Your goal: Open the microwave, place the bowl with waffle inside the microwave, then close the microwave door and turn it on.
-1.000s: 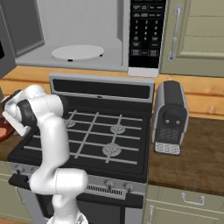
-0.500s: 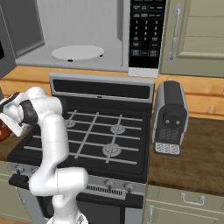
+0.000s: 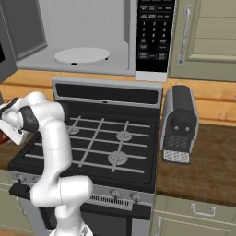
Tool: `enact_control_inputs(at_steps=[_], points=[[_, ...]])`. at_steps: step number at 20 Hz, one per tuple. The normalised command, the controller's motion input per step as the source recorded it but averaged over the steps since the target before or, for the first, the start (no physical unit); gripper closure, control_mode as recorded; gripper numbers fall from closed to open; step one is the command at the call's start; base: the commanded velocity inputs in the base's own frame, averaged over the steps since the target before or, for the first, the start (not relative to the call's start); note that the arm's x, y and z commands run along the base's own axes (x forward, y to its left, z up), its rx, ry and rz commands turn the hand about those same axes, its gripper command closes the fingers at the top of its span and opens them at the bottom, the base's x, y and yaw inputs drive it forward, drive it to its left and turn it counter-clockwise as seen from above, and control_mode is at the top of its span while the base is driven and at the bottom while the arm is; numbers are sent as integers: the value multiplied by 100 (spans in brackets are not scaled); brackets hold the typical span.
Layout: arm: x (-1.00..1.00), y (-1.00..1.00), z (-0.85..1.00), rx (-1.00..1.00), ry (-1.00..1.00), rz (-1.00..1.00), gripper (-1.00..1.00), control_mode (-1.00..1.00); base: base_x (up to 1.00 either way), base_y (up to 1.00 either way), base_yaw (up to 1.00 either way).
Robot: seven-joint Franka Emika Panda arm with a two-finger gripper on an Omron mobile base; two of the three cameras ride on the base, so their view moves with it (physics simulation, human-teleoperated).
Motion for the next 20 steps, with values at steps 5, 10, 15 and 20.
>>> enact_control_inputs(at_steps=[5,10,15,20], points=[[-16,-28,5,0,-15,0,100,-100,0,0,0],[-10,-93,44,0,-40,0,100,-100,0,0,0],[-33,-100,72,0,-40,0,100,-100,0,0,0],[-39,-100,80,0,-30,0,100,-100,0,0,0]])
